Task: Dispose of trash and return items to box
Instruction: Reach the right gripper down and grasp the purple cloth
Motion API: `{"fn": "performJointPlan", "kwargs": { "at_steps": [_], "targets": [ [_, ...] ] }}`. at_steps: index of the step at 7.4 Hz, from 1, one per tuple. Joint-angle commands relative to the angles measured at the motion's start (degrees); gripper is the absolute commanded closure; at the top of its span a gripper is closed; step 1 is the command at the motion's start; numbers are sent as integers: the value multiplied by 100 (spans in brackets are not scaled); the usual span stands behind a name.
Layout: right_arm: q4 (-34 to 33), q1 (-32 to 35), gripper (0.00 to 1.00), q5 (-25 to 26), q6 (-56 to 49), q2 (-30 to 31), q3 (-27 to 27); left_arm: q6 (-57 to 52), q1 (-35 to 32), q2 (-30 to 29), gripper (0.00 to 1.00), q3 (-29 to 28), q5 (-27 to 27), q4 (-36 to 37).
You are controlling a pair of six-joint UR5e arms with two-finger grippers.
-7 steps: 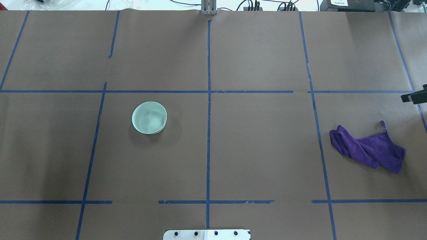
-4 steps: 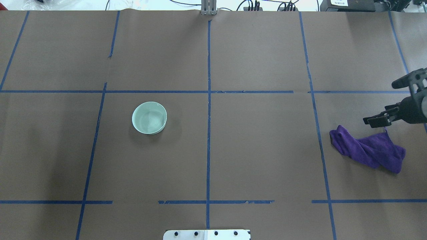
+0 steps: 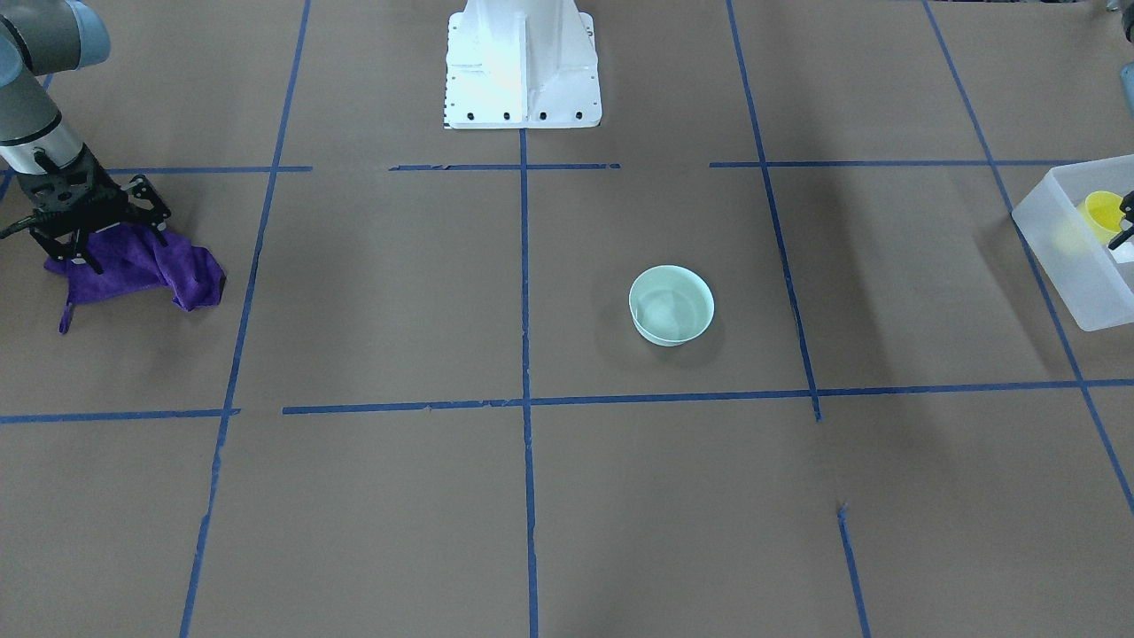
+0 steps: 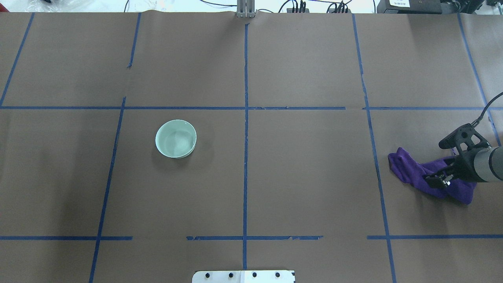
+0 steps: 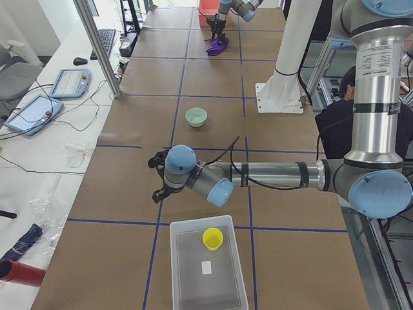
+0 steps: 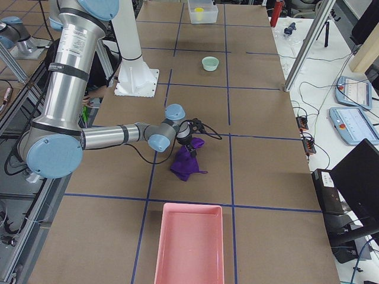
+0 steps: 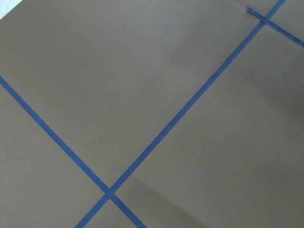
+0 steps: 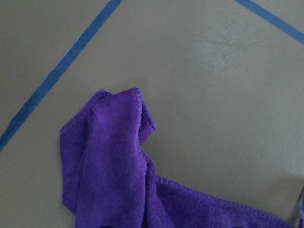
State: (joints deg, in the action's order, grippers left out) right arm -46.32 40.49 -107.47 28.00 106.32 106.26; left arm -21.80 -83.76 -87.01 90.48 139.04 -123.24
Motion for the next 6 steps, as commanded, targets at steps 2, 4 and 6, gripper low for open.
{"fn": "performJointPlan", "kwargs": {
  "at_steps": [2, 4, 6],
  "targets": [
    [-8, -260, 24, 41, -14, 38, -26, 0, 0, 0, 0, 13, 0, 2],
    [-26, -322, 100, 50, -14, 11, -35, 0, -9, 0, 0, 13, 0, 11],
    [-26, -314, 100, 42, -31, 11, 17, 0, -9, 0, 0, 13, 9, 11]
  ]
}}
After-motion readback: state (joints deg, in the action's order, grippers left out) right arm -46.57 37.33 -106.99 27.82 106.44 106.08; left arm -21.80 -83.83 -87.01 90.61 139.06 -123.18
